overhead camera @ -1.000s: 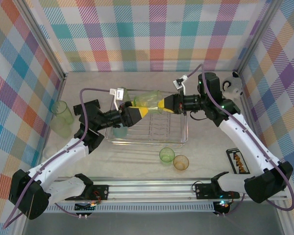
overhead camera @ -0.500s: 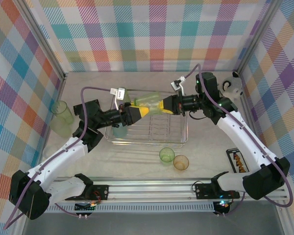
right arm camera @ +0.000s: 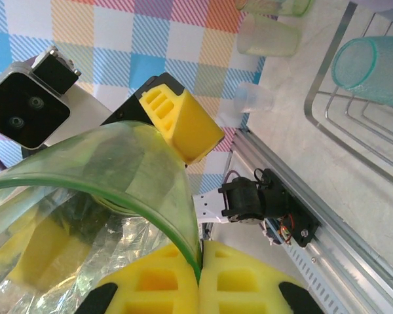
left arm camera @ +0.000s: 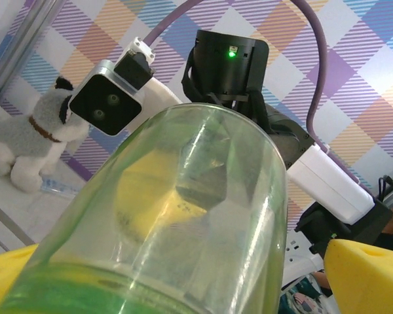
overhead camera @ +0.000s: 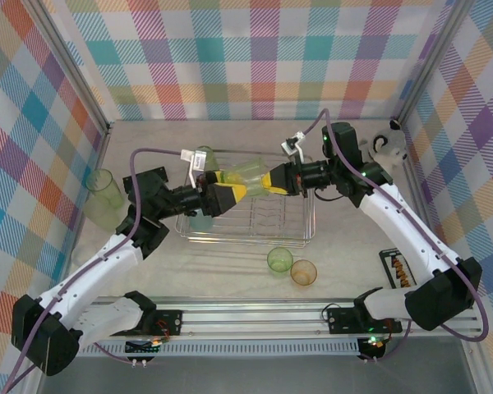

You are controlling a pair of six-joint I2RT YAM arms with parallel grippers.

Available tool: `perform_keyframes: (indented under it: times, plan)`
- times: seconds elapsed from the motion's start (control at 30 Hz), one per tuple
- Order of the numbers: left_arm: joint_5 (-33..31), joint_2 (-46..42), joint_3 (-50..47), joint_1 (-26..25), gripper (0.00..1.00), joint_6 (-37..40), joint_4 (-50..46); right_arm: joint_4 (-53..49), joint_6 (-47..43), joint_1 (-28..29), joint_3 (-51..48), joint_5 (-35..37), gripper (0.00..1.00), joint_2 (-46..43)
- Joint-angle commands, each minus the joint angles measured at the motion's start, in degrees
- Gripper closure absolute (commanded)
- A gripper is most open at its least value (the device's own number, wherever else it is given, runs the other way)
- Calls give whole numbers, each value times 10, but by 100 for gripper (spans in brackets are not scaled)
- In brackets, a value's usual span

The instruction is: Load the cups into the dish rack

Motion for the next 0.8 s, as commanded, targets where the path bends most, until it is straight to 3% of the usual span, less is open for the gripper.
perform_keyframes:
  times: [0.0, 0.1, 0.37, 0.5, 0.67, 0.77]
  plan:
    - [1, -15, -3, 7, 1, 18, 16, -1, -12, 1, -2, -14, 100, 2]
    - [9, -13, -6, 7, 4, 17, 18, -1, -13, 1, -7, -13, 100, 4]
    - [27, -1, -8, 7, 33, 17, 7, 24, 6, 1, -21, -13, 100, 14]
    - [21, -4, -13, 7, 40, 28, -17, 27, 7, 0, -23, -8, 85, 16]
    - [-15, -23, -25, 7, 57, 49, -54, 23, 1, -1, -33, 25, 50, 10]
    - [-53, -41, -36, 7, 65, 55, -71, 22, -1, -6, -48, 67, 37, -4]
